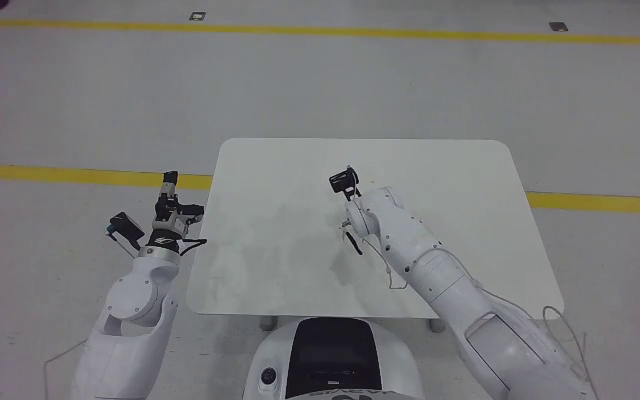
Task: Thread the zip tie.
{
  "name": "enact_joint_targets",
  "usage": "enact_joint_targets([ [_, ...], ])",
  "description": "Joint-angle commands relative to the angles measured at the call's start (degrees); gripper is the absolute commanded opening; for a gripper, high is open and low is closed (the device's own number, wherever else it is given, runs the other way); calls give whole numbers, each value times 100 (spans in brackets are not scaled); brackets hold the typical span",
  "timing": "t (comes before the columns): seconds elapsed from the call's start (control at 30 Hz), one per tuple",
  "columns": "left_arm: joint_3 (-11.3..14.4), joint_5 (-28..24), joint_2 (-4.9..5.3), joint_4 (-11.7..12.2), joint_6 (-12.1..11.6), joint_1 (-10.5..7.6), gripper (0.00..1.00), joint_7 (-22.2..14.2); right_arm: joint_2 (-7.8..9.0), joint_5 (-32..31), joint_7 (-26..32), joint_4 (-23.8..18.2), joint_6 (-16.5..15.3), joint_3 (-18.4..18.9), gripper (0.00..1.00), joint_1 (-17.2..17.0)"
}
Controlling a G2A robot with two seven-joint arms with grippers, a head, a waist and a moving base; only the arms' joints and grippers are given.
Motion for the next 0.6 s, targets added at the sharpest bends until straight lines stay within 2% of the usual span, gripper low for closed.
enact_joint_targets([
  [0.0,0,0,0,0,0,0,100,0,-53,18,-7,155,32,-56,0,90],
  [0.33,0,0,0,0,0,0,100,0,-320,259,-92,918,-6,-287,0,478],
  [0.57,0,0,0,0,0,0,100,0,-480,361,-201,1370,121,-362,0,678],
])
